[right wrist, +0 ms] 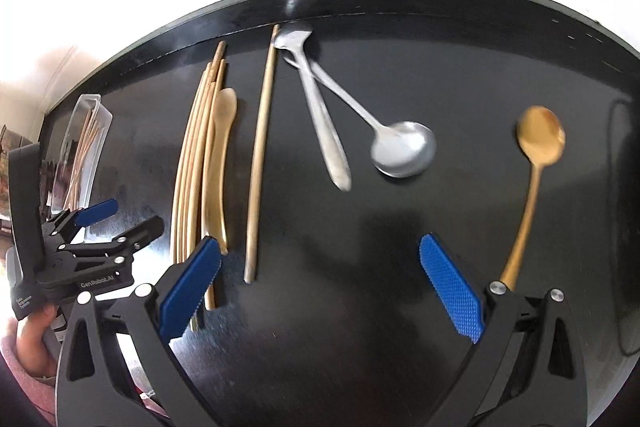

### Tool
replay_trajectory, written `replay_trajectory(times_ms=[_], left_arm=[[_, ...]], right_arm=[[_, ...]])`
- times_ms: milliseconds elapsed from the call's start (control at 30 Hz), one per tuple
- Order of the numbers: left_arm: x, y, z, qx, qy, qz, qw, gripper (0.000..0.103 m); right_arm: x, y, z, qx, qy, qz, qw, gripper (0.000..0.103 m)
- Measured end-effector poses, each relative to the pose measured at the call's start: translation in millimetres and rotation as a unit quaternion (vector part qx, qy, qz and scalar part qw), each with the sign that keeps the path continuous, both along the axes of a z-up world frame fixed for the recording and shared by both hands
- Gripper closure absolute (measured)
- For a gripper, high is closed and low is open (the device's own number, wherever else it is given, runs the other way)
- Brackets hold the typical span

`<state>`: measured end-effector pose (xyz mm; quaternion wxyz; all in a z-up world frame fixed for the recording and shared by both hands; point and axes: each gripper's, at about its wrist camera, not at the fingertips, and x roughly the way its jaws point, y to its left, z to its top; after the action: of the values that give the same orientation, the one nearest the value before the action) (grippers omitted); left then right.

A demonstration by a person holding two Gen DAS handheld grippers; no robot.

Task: Organize utensils
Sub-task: 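Move both open tools back over the chopsticks on the black tray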

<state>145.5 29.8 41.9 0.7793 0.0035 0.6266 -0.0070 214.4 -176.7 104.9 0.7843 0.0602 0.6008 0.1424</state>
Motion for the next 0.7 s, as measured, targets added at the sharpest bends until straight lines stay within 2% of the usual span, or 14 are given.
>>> replay_trajectory(times_ms=[233, 367, 567, 700], left_arm=[[17.5, -10.5, -15.4, -0.008, 0.017, -0.015, 0.9997, 0.006], [22.6, -5.3, -16.4, -0.021, 0.010, -0.001, 0.9997, 0.006], [30.7, -1.1, -18.1, 0.010, 0.006, 0.001, 0.9999, 0.006], [31.4, -3.3, -17.3, 0.010, -0.006, 0.000, 0.9999, 0.006]], right_arm=[[9.1, 0.9, -15.8, -0.002, 0.020, -0.001, 1.000, 0.006], [11.0, -5.1, -18.4, -0.005, 0.022, -0.014, 1.000, 0.006], [13.9, -2.4, -15.5, -0.019, 0.015, 0.001, 1.000, 0.006], [17.0, 3.1, -15.2, -0.025, 0.013, 0.010, 1.000, 0.006]])
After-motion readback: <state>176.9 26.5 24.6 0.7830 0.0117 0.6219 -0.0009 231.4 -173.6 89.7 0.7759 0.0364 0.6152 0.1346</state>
